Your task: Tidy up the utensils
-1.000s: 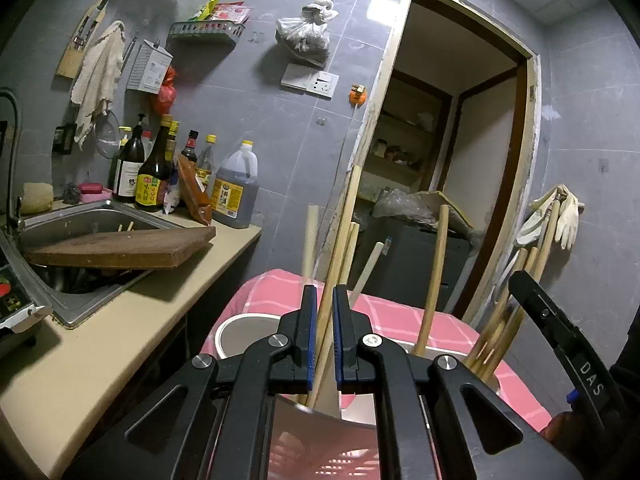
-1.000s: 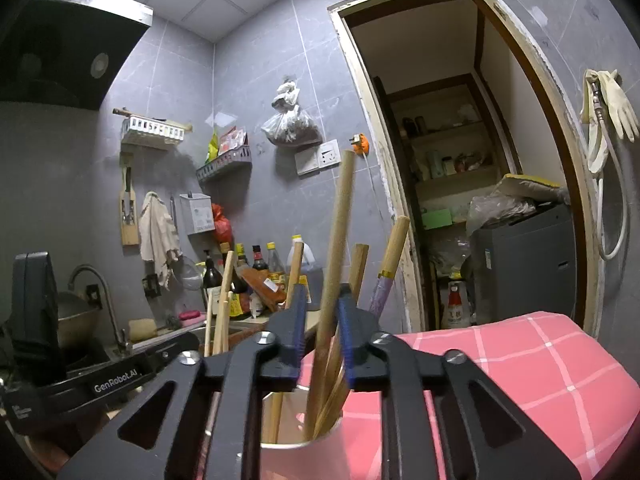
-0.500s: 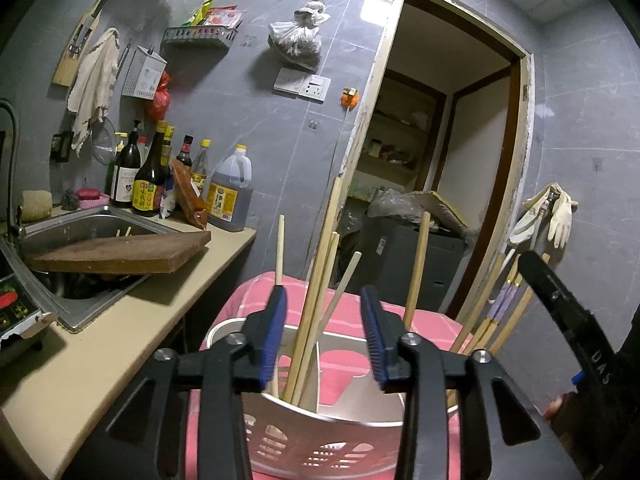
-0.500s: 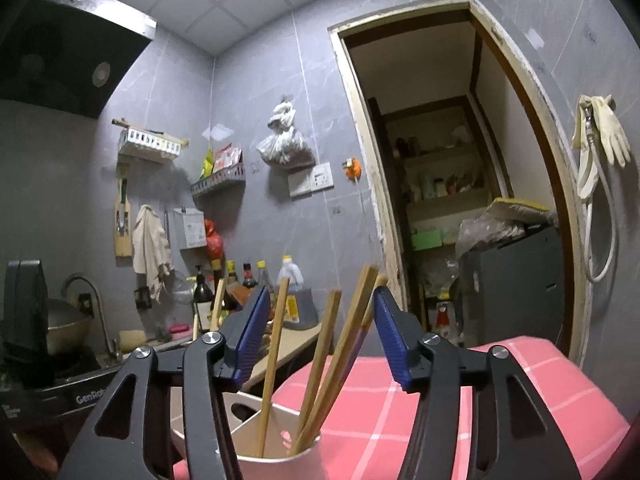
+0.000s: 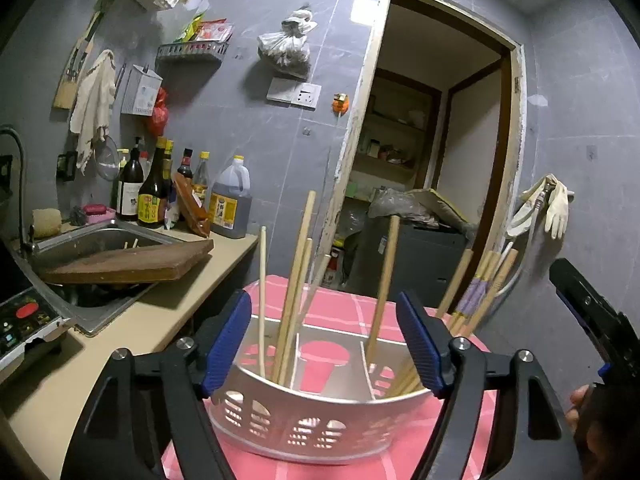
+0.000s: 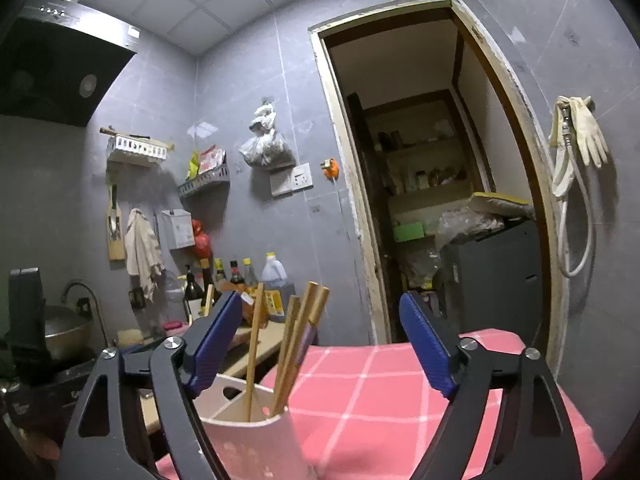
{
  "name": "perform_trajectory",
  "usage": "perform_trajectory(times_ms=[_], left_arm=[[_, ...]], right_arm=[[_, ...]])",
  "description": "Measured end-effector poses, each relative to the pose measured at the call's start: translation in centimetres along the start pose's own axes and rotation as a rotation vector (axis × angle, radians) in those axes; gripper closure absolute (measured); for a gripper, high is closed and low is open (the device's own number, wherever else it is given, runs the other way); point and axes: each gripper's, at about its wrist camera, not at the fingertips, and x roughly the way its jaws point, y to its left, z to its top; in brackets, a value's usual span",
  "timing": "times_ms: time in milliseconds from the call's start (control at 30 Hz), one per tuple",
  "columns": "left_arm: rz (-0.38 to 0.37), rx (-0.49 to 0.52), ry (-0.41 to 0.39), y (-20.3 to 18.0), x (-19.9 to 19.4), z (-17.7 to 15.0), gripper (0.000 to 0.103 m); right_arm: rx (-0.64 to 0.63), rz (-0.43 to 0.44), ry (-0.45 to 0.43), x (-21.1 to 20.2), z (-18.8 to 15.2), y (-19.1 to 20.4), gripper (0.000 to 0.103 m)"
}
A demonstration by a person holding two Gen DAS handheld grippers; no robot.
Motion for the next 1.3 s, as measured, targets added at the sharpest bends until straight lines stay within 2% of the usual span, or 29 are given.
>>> perform_trajectory(times_ms=[67,200,433,533,733,1067,1300], left_arm=[[-0.001,0.012,0.002,-0.6,-0.5,-0.1,0.032],[-0.011,0.031,0.004,-1.6,-1.7,-0.4,0.022],[-0.025,0.059,0.032,-3.3,-3.9,-1.7,0.020],[-0.030,0.067,0.047,-3.8,-5.1,-2.4,0.017],[-0.023,0.091,0.063,-4.7,-7.2,-3.6,0.014],[0.003,0.122,0.064,-5.6,-10.7,-5.8,0.003],[0.048,0.130,0.040,-5.4,-12.6,-7.6,0.003]], right_arm=[[-0.001,-0.005,0.014,-0.8,0.1,-0.2,0.018],[-0.011,-0.019,0.057,-2.6,0.2,-0.6,0.010],[0.000,-0.059,0.124,-6.3,0.1,-1.6,0.003],[0.008,-0.075,0.138,-8.2,0.2,-2.0,0.000],[0.018,-0.111,0.184,-11.5,0.0,-2.3,0.000],[0.004,-0.167,0.229,-15.5,-1.9,-1.9,0.000],[-0.053,-0.222,0.225,-17.1,-3.5,-1.1,0.000]])
